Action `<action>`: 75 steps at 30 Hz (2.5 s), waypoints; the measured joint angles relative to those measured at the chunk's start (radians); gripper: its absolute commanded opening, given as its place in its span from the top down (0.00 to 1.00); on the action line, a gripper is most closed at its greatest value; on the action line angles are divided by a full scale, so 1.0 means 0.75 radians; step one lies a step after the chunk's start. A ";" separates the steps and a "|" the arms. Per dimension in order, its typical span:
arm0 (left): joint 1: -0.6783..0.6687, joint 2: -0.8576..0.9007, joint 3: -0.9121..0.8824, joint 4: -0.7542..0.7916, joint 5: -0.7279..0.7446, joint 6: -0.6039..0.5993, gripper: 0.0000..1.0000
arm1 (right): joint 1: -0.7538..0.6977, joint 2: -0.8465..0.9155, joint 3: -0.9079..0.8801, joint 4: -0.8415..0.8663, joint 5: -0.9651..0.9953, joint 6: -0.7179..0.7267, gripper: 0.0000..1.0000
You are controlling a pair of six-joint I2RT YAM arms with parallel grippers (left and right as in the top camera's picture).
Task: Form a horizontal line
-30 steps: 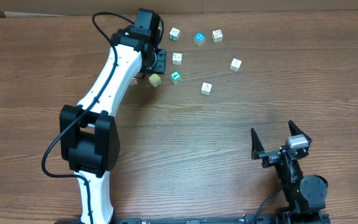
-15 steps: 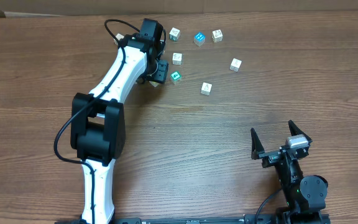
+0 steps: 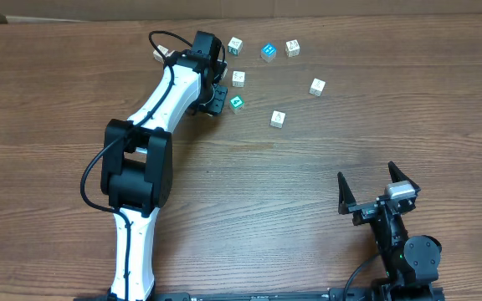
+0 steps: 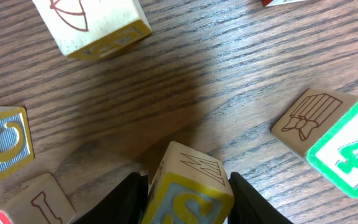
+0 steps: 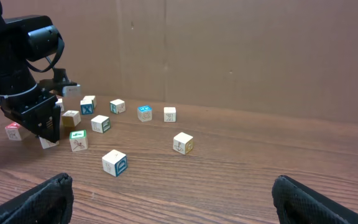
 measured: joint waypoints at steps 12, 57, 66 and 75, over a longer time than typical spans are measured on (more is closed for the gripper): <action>0.000 0.000 0.000 0.007 0.000 -0.054 0.75 | 0.000 0.000 0.000 -0.001 -0.001 0.001 0.00; -0.221 -0.287 -0.136 -0.537 -0.150 -0.812 0.92 | 0.000 0.000 0.000 0.000 -0.001 0.001 0.00; -0.238 -0.287 -0.282 -0.461 -0.181 -0.862 0.90 | 0.000 0.000 0.000 -0.001 -0.001 0.001 0.00; -0.236 -0.287 -0.291 -0.451 -0.220 -0.876 0.87 | 0.000 0.000 0.000 -0.001 -0.001 0.001 0.00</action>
